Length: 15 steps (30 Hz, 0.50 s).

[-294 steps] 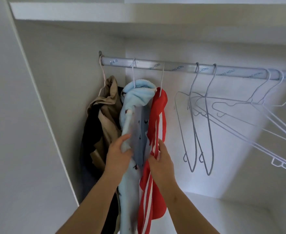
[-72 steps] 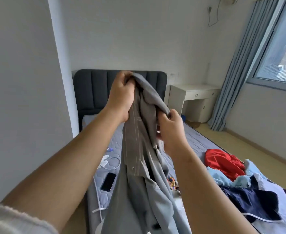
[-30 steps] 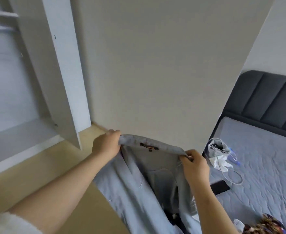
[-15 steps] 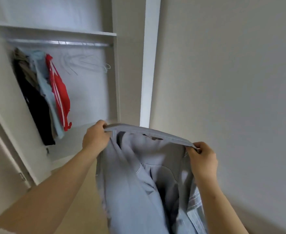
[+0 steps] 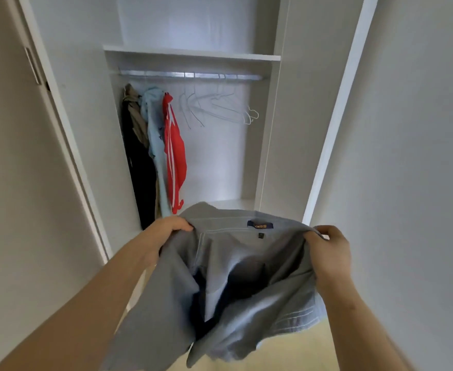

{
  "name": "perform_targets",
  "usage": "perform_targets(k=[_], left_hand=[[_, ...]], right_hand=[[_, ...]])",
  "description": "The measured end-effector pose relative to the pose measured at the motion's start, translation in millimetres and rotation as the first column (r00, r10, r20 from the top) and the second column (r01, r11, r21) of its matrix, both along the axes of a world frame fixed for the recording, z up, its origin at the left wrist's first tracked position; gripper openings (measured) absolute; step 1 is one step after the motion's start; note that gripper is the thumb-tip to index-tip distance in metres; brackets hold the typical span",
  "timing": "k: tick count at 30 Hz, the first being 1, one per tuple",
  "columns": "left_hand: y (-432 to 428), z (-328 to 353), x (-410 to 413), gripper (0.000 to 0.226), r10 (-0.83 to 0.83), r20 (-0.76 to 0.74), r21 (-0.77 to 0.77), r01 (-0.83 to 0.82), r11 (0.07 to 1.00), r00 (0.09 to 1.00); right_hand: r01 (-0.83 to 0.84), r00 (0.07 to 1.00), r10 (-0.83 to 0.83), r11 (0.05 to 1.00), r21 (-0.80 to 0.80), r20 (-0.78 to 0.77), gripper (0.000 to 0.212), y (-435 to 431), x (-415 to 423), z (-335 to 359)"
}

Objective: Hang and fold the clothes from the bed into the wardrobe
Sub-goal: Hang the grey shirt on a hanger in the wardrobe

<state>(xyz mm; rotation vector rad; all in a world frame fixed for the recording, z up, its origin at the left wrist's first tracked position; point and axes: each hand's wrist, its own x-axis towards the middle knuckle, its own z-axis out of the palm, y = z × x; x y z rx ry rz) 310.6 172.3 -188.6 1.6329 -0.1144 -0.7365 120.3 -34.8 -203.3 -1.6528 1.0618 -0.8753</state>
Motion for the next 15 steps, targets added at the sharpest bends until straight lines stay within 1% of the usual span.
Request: perform_targets(k=[2, 4, 6, 8, 11, 13, 15], left_hand=[[-15.0, 3.0, 25.9, 0.024, 0.031, -0.056, -0.083, -0.035, 0.996, 0.998], [-36.8, 7.9, 54.9, 0.014, 0.117, -0.069, -0.162, -0.127, 0.979, 0.991], [-63.0, 15.0, 84.2, 0.011, 0.206, -0.102, -0.223, -0.224, 0.949, 0.973], [-89.8, 24.4, 112.6, 0.014, 0.263, -0.150, -0.310, -0.298, 0.903, 0.953], [-122.5, 38.9, 154.2, 0.022, 0.330, -0.219, -0.431, -0.394, 0.812, 0.918], [-133.2, 45.5, 181.3, 0.023, 0.376, -0.234, -0.478, -0.443, 0.758, 0.896], [-135.5, 48.6, 208.0, 0.021, 0.435, -0.239, -0.492, -0.494, 0.717, 0.868]], right_hand=[[-0.072, 0.997, 0.072, 0.997, 0.009, 0.005, 0.008, -18.6, 36.1, 0.8], [-0.139, 0.989, 0.138, 0.990, 0.015, 0.049, 0.007, -38.9, 71.8, 2.7], [-0.206, 0.977, 0.205, 0.978, 0.016, 0.056, 0.008, -61.4, 106.3, 5.2], [-0.269, 0.962, 0.268, 0.963, 0.022, 0.055, 0.013, -85.2, 142.2, 10.1], [-0.355, 0.934, 0.355, 0.935, 0.009, 0.039, 0.007, -117.0, 205.5, 18.0], [-0.399, 0.917, 0.399, 0.917, 0.007, 0.015, 0.004, -128.3, 250.0, 20.3], [-0.459, 0.888, 0.459, 0.888, 0.021, -0.020, 0.004, -131.4, 291.3, 17.7]])
